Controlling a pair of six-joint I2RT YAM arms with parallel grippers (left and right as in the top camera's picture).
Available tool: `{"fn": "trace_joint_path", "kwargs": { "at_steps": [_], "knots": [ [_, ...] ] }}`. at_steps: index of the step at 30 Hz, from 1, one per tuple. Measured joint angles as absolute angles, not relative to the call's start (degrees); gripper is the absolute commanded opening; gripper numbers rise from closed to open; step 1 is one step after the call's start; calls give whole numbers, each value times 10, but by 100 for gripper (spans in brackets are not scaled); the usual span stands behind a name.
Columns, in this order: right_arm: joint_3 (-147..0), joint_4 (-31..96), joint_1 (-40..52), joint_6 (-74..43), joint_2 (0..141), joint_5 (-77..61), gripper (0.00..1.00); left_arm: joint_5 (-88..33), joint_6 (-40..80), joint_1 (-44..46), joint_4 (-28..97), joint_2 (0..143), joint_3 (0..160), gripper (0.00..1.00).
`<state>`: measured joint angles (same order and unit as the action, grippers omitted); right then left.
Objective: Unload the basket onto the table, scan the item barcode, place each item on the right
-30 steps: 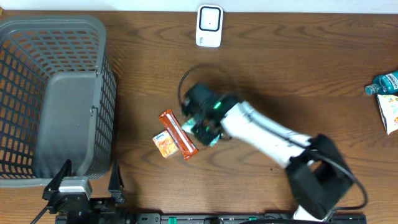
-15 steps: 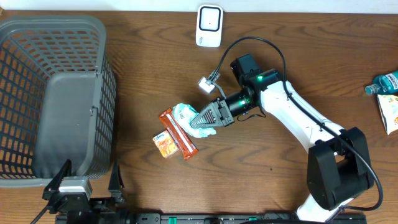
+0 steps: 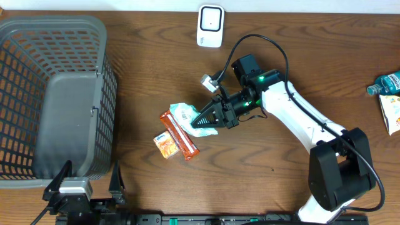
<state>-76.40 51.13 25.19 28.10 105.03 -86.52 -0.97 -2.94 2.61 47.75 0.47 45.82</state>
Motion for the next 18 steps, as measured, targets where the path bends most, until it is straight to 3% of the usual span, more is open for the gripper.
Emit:
{"fn": "trace_joint_path", "kwargs": {
  "at_steps": [11,18],
  "knots": [
    [-764,508,252,446,1050,-839,1,-10,-29,26,477,5,458,98],
    [-762,458,262,427,1050,-549,1,-10,-29,26,477,5,458,98]
  ]
}}
